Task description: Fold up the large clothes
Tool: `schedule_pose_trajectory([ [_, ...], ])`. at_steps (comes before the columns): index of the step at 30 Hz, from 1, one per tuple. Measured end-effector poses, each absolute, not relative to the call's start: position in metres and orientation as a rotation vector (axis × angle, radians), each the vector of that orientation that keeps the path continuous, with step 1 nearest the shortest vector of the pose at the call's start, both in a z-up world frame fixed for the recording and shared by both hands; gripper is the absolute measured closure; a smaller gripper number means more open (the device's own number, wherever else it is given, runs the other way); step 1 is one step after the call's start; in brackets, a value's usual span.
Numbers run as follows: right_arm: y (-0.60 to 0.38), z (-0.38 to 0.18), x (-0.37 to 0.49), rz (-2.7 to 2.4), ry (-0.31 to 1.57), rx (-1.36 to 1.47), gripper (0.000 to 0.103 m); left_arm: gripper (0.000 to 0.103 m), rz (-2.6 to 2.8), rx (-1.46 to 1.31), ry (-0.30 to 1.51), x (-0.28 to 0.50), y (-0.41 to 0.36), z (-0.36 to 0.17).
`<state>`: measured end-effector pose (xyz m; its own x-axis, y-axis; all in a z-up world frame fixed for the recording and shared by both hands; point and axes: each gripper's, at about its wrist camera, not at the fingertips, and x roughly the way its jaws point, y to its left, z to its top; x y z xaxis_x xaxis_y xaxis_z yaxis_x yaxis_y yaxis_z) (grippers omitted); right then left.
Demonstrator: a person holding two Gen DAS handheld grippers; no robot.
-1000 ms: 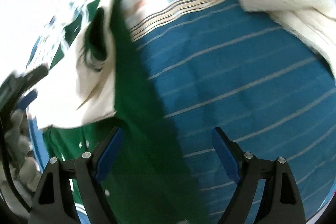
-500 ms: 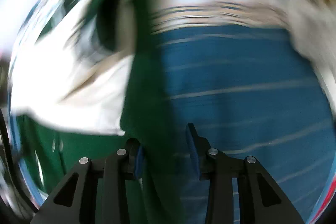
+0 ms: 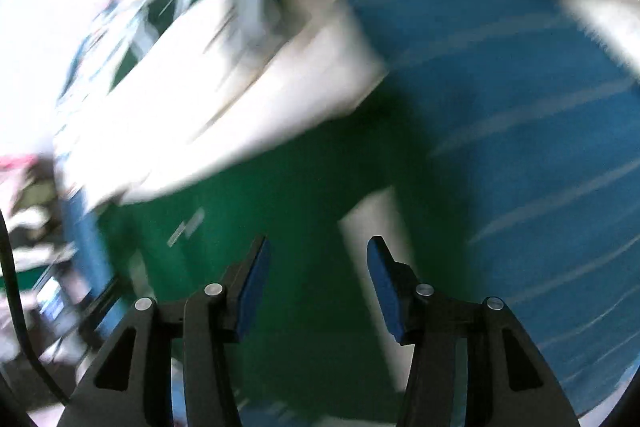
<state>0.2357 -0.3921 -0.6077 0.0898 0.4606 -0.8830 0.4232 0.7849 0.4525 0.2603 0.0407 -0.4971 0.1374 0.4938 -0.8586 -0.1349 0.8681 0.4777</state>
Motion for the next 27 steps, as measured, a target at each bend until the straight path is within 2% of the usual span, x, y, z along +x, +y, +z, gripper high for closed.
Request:
schedule_pose_trajectory([
  [4, -0.299, -0.639, 0.216, 0.289, 1.649, 0.906, 0.051, 0.0, 0.467, 0.251, 1.469, 0.235, 0.065, -0.523],
  [8, -0.232, -0.688, 0.205, 0.303, 1.787, 0.898, 0.051, 0.0, 0.474, 0.196, 1.453, 0.212, 0.075, -0.507],
  [10, -0.219, -0.695, 0.201, 0.301, 1.796, 0.932, 0.065, 0.0, 0.457, 0.169, 1.448, 0.201, 0.076, -0.495],
  [11, -0.213, -0.69, 0.201, 0.291, 1.778, 0.895, 0.093, 0.0, 0.448, 0.16, 1.448, 0.198, 0.076, -0.492],
  [12, -0.212, -0.682, 0.2, 0.252, 1.768, 0.826, 0.098, 0.0, 0.434, 0.151, 1.448, 0.195, 0.076, -0.486],
  [15, -0.234, -0.657, 0.196, 0.161, 1.725, 0.809, 0.099, 0.0, 0.39, 0.152, 1.428, 0.195, 0.072, -0.472],
  [19, -0.232, -0.648, 0.201, 0.111, 1.742, 0.669, 0.098, 0.0, 0.343, 0.225, 1.374, 0.224, 0.061, -0.471],
  [22, -0.228, -0.651, 0.207, 0.112, 1.802, 0.704, 0.079, 0.0, 0.33, 0.254, 1.32, 0.266, 0.059, -0.476],
  [23, -0.231, -0.646, 0.207, 0.106, 1.792, 0.688, 0.063, 0.0, 0.348, 0.266, 1.3, 0.279, 0.059, -0.478],
  [24, -0.237, -0.643, 0.203, 0.097, 1.771, 0.677, 0.054, 0.0, 0.361, 0.27, 1.276, 0.301, 0.059, -0.484],
  [27, -0.281, -0.631, 0.2, 0.029, 1.687, 0.647, 0.053, 0.0, 0.379, 0.307, 1.244, 0.342, 0.056, -0.505],
])
